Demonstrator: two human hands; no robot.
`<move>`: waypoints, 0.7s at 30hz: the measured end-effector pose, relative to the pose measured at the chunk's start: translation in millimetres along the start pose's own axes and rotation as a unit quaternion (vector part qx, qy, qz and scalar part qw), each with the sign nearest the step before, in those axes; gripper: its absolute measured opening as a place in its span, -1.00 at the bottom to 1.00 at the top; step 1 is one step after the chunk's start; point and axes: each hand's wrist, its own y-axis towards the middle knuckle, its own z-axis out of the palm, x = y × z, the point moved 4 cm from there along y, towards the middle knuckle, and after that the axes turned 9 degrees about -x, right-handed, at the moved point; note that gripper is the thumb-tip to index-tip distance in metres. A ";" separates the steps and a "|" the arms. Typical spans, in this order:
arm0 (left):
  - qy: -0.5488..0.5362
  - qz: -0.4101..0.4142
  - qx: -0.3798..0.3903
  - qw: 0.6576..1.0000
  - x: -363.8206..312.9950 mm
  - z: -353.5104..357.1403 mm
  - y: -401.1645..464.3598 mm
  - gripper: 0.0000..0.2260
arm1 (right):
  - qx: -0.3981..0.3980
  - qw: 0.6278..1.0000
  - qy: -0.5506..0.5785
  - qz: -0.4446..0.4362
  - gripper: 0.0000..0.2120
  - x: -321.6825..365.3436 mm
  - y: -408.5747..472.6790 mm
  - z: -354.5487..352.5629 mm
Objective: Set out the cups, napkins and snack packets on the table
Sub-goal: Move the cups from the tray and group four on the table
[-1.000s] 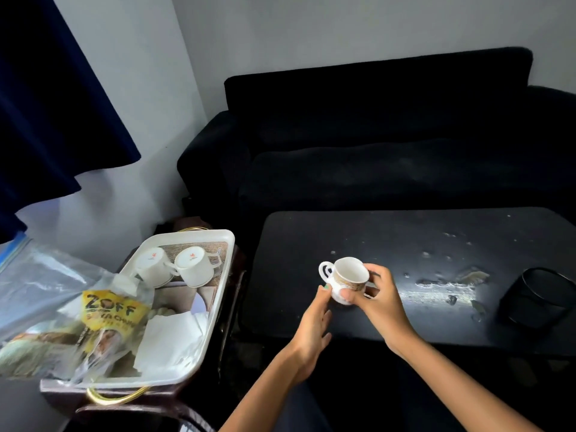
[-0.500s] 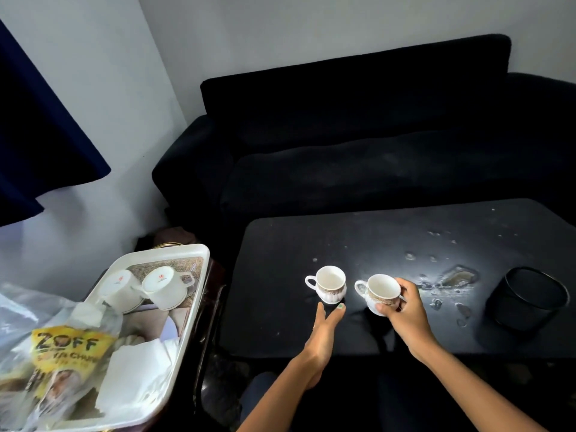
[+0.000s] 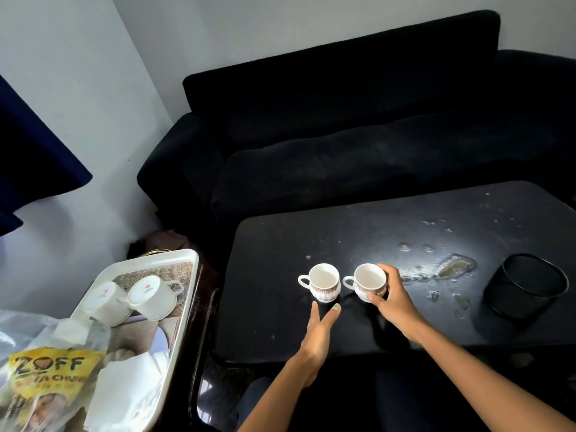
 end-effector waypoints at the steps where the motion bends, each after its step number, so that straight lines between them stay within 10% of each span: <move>1: 0.000 0.003 0.000 1.000 0.0 0.8 -0.1 -0.29 | 0.000 1.000 -0.004 0.000 -0.44 -0.5 0.3 0.4; 21: 0.106 0.085 -0.072 0.988 2.9 -14.6 -0.4 -0.36 | -0.080 0.996 -0.008 0.034 -0.32 18.1 -9.7 -1.4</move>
